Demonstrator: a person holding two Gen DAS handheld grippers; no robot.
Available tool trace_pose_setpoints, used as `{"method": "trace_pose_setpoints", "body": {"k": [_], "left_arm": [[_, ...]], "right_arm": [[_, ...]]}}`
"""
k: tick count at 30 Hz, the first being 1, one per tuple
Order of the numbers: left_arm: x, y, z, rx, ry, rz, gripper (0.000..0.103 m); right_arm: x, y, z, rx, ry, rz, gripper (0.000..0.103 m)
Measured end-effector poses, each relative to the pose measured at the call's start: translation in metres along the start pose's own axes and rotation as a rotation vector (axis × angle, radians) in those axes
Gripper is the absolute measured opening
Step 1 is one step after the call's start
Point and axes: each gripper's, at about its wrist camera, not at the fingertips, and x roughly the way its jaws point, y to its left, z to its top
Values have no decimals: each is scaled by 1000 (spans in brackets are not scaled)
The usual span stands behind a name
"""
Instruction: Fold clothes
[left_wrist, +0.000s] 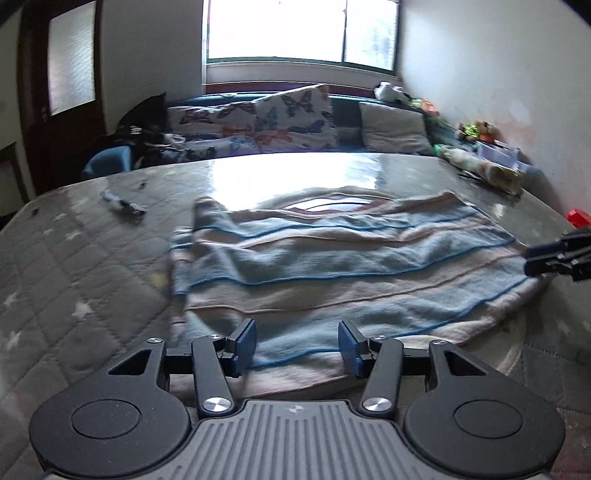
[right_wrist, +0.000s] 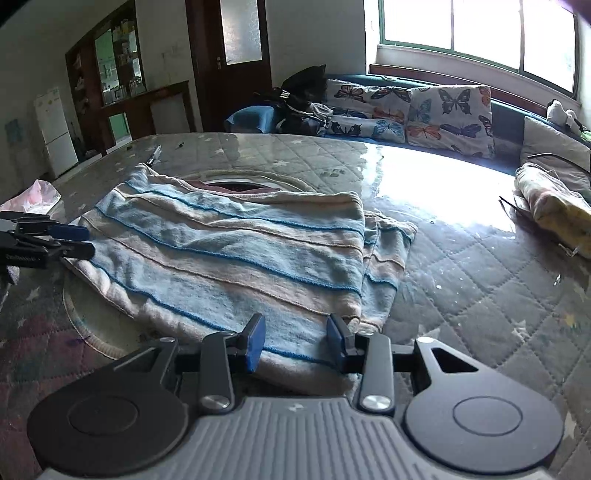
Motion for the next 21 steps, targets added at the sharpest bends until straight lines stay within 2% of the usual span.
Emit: {"method": "trace_pose_setpoints", "body": {"k": [4,7,9,12,15,18,21], "left_arm": [[-2,4,13,-31,-7,32,53],[5,2,29,-34,-35,22,53],[15,-1,39,-40,-43,-10,53],[36,-3,47,-23,-21,-3,53],[55,13,45,-69,30,30,53],[55,32,44,-116,23,15,45],[48,36,51,-120,2,47,45]], "right_arm": [[0,0,1,0,3,-2,37],[1,-1,0,2,3,-3,37],[1,0,0,4,3,-1,38],[1,-2,1,12,4,4,38],[2,-3,1,12,5,8,38],[3,-4,0,17,4,14,38],[5,-4,0,20,3,15,40]]}}
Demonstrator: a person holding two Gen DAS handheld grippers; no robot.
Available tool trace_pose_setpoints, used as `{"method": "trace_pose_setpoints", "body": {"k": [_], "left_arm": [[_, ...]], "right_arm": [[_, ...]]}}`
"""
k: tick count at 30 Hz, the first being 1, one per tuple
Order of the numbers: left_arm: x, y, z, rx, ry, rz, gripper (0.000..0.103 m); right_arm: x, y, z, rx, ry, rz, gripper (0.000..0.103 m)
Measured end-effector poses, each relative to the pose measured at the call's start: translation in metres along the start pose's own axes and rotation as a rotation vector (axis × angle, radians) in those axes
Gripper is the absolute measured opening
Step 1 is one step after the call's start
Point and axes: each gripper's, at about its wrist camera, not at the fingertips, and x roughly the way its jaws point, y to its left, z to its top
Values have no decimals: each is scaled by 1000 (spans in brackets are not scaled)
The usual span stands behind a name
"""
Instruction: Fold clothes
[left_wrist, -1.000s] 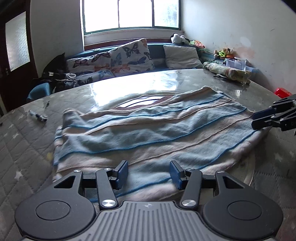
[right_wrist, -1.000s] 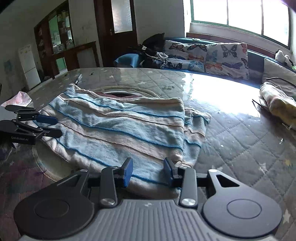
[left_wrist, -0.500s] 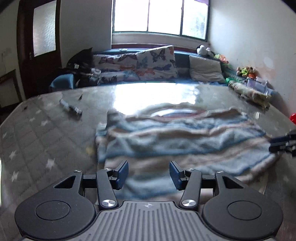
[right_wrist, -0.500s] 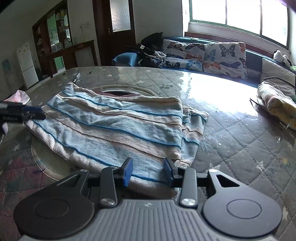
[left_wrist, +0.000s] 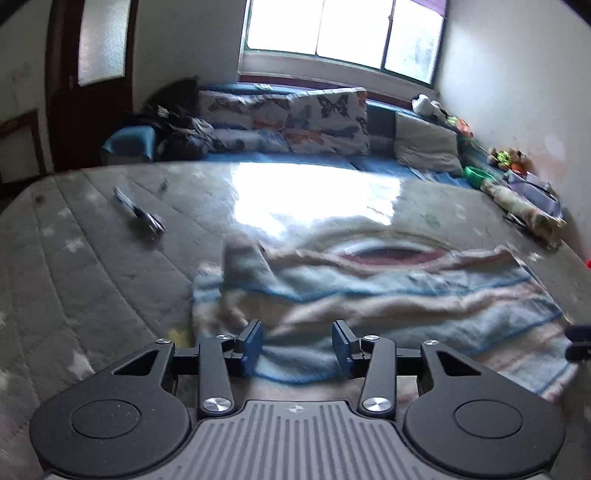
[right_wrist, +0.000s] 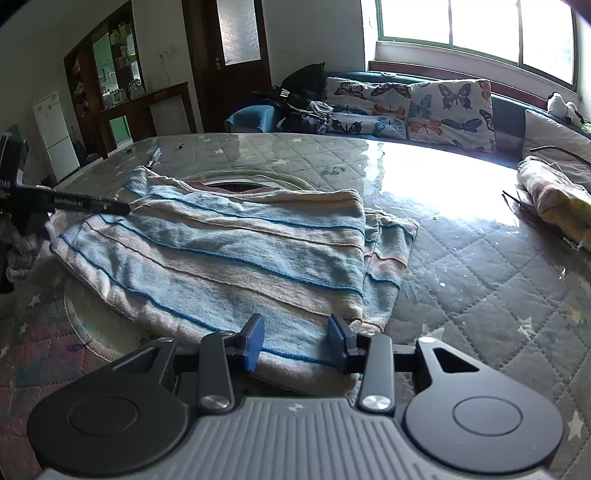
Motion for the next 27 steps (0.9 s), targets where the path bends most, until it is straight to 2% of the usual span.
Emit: {"method": "trace_pose_setpoints", "body": {"k": [1,6,9,12,14,16,21,27], "left_arm": [[-2,-1,4,6,-11,18,45],[10,-4,24,10,-29,-21,45],[27,1,29,17,-4,17,45],[43,21,27,-34,34,79,46],[42,31,27,-80,34,83,47],[32,31,30,-78,10,83,45],[18,17,39,-25,-26,82,45],[38,14,39,-18,19,98,43]], "right_arm": [[0,0,0,0,-1,-1,40],[1,1,0,-3,-1,0,43],[1,1,1,-1,1,3,43],[0,0,1,2,2,7,43],[0,0,2,2,6,7,43],[-1,0,6,6,10,8,43],[-1,-1,30,10,-21,20,43],[29,-8,70,3,-38,12,43]]}}
